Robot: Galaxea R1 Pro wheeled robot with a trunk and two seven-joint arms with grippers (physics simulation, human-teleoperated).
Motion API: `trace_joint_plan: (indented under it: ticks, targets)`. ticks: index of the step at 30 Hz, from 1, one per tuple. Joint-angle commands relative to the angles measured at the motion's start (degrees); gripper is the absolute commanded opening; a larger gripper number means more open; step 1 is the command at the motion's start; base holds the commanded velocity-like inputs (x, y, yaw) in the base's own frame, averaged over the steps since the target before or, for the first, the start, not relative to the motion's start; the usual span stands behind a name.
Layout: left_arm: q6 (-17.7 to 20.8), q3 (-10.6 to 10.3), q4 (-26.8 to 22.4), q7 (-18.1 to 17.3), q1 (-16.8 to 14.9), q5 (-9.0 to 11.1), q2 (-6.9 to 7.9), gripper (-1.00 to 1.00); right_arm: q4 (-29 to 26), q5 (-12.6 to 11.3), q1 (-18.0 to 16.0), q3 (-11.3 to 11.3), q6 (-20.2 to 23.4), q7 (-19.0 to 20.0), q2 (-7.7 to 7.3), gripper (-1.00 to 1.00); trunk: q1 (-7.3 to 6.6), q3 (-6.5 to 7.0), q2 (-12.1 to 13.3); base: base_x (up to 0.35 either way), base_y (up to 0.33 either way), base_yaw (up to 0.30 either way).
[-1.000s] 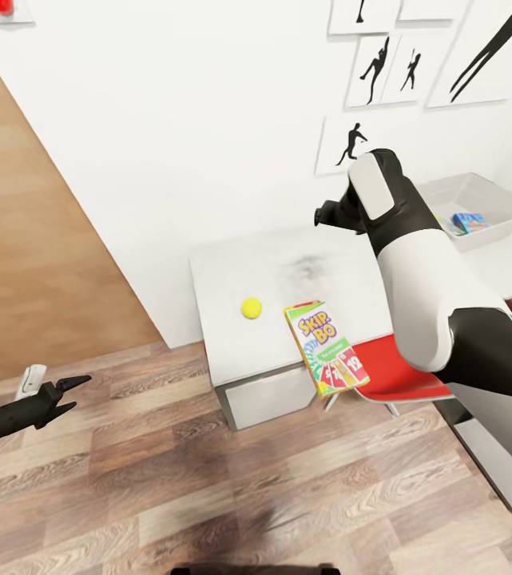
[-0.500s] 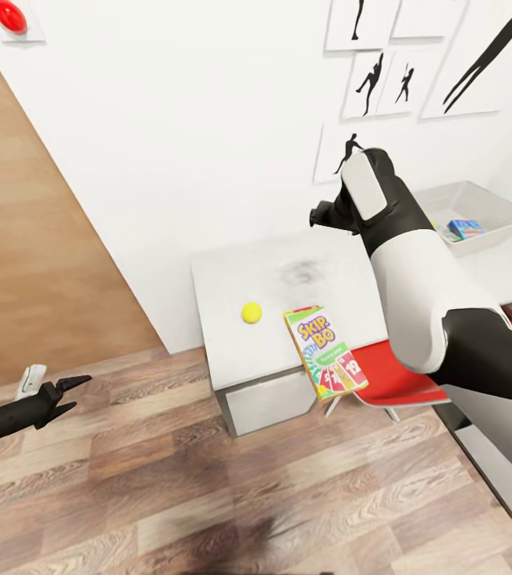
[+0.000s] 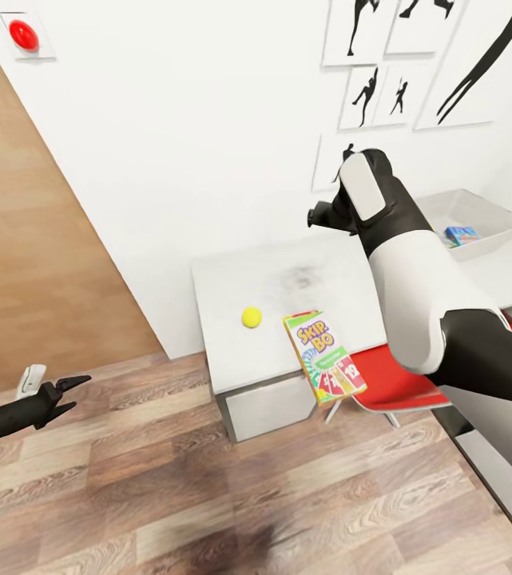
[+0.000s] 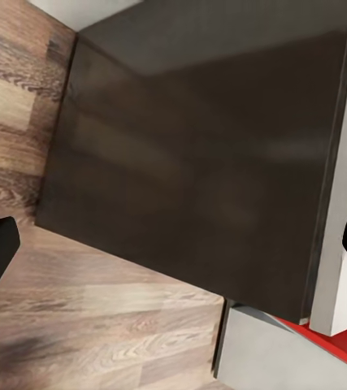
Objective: Put all the toys in the child's room - the three board games (two on the bed and one on the table), the two jigsaw puzzles on the table, and the tennis ball on the table - inside the toy box on the table in the child's room.
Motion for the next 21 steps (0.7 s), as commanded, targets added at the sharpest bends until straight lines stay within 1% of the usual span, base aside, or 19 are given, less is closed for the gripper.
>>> trace_joint_plan:
  ticks: [1,8,14,16,18,20,21]
  targets:
    - [0.25,0.12,0.01,-0.29,-0.05,-0.22,-0.01,1.0,-0.1,-0.67,0.01,-0.22,0.03,-0.59,0.05,1.0,0.02,0.03,-0.07,0.0,0.0,0.0]
    - [0.26,0.06,0.01,-0.27,-0.01,-0.22,-0.06,1.0,-0.67,-1.38,3.06,-0.33,0.58,-0.52,0.24,1.0,0.02,0.69,-0.07,0.0,0.0,0.0]
    - [0.26,0.0,0.01,-0.26,0.02,-0.22,-0.09,1.0,-0.77,-1.56,4.47,-0.6,0.9,-0.4,0.58,1.0,0.02,1.26,-0.07,0.0,0.0,0.0]
    - [0.26,-0.03,0.01,-0.26,0.02,-0.22,-0.09,1.0,-0.78,-2.0,5.53,-0.65,0.95,-0.24,0.58,1.0,0.02,1.45,-0.07,0.0,0.0,0.0]
    - [0.26,-0.04,0.01,-0.26,0.03,-0.22,-0.09,1.0,-0.79,-3.23,6.85,-0.68,0.97,-0.2,0.58,1.0,0.02,1.64,-0.07,0.0,0.0,0.0]
    - [0.26,-0.05,0.01,-0.26,0.03,-0.22,-0.09,1.0,-0.75,-5.3,8.18,-0.64,0.88,-0.17,0.58,1.0,0.02,1.83,-0.07,0.0,0.0,0.0]
    - [0.26,-0.05,0.01,-0.26,0.03,-0.22,-0.09,1.0,-0.74,-5.68,8.39,-0.6,0.84,-0.17,0.58,1.0,0.02,1.93,-0.07,0.0,0.0,0.0]
